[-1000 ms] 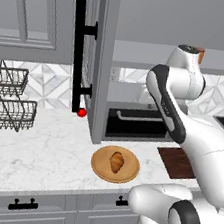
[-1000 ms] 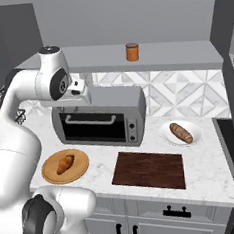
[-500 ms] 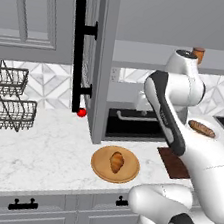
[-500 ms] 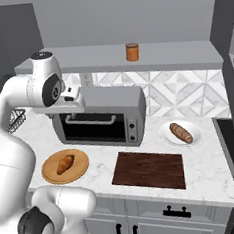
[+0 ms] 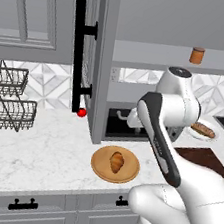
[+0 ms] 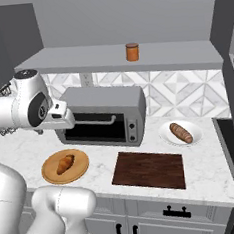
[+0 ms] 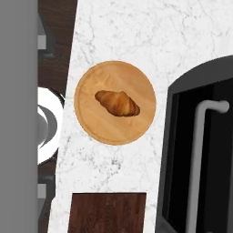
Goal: From the different types of pastries on the counter, select a croissant and place it on the cutting board. Then retrieve a jar of jam from the cabinet and place it alongside the croissant on the cutting board.
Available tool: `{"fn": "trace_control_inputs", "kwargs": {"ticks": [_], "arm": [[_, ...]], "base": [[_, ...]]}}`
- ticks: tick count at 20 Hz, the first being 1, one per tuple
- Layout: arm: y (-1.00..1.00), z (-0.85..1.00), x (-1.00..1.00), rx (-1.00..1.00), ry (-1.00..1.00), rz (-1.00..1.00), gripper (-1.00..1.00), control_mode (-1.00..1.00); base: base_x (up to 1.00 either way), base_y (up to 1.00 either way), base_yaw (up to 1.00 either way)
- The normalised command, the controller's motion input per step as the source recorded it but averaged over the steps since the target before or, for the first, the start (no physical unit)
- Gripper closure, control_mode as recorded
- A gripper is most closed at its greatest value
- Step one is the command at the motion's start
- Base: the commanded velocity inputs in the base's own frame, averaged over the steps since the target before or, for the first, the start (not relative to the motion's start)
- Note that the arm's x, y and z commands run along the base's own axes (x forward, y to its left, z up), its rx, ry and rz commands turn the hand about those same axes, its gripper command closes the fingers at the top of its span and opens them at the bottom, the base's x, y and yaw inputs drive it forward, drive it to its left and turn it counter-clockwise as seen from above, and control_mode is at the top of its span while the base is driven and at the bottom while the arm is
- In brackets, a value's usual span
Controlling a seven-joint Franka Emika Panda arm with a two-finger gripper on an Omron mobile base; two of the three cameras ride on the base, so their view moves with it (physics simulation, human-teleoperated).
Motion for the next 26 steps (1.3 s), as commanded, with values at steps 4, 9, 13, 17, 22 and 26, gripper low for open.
{"fn": "trace_control_inputs", "kwargs": {"ticks": [4, 9, 13, 17, 22, 26], "arm": [[0.03, -0.09, -0.09, 0.0, 0.0, 0.0, -1.0, -1.0], [0.0, -0.01, 0.0, 0.0, 0.0, 0.0, -1.0, -1.0], [0.15, -0.13, 0.14, 0.0, 0.0, 0.0, -1.0, -1.0], [0.21, -0.13, 0.21, 0.0, 0.0, 0.0, -1.0, -1.0], [0.0, -0.05, 0.16, 0.0, 0.0, 0.0, -1.0, -1.0], [0.0, -0.06, 0.18, 0.0, -0.01, 0.0, -1.0, -1.0]], "base": [[0.0, 0.0, 0.0], [0.0, 0.0, 0.0], [0.0, 0.0, 0.0], [0.0, 0.0, 0.0], [0.0, 0.0, 0.0], [0.0, 0.0, 0.0]]}}
